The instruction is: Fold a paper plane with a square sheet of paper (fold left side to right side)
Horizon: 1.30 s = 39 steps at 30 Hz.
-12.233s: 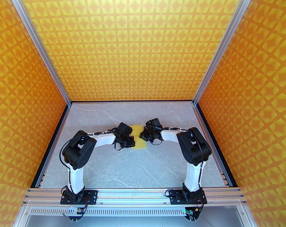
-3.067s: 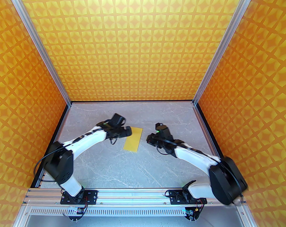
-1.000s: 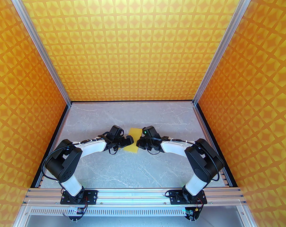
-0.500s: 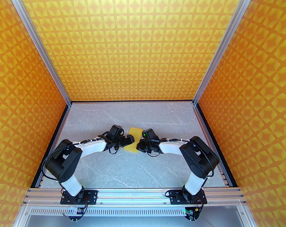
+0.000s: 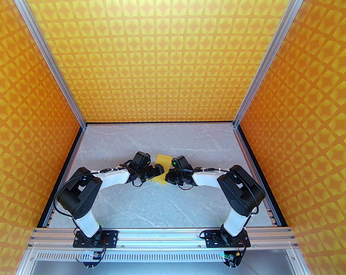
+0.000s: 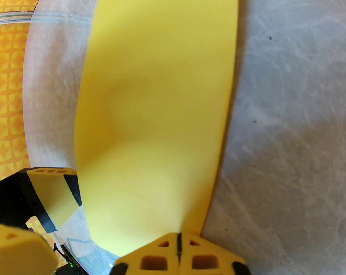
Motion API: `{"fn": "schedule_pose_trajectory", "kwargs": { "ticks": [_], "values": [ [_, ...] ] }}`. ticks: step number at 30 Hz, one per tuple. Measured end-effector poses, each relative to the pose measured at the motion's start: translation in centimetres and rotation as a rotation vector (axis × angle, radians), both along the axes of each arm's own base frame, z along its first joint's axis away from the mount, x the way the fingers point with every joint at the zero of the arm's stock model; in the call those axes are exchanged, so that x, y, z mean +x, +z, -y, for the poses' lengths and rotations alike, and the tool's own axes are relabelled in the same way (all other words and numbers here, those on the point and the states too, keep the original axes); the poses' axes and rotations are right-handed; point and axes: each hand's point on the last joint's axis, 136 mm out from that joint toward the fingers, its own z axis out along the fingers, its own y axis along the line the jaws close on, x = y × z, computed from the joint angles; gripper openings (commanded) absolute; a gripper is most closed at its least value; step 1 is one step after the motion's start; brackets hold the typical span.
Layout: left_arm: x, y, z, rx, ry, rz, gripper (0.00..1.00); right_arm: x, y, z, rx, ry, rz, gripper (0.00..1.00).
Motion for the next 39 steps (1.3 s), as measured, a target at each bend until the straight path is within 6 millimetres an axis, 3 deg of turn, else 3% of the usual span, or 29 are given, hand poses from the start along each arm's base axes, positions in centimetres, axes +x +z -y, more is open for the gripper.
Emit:
{"fn": "schedule_pose_trajectory", "kwargs": {
  "ticks": [8, 20, 29, 39],
  "values": [
    [-1.0, 1.8, 0.3, -0.059, -0.032, 0.028, 0.91, 0.0, 0.0, 0.0, -0.001, 0.0, 0.0, 0.0],
    [-0.2, 4.6, 2.1, -0.186, -0.052, 0.095, 0.91, 0.0, 0.0, 0.0, -0.002, -0.002, 0.001, 0.0],
    [-0.1, 5.2, 2.6, -0.234, -0.051, 0.107, 0.94, 0.0, 0.0, 0.0, -0.002, -0.002, 0.001, 0.0],
    [-1.1, 4.1, 2.0, -0.219, -0.053, 0.076, 0.88, 0.0, 0.0, 0.0, -0.002, -0.002, 0.001, 0.0]
  ]
}}
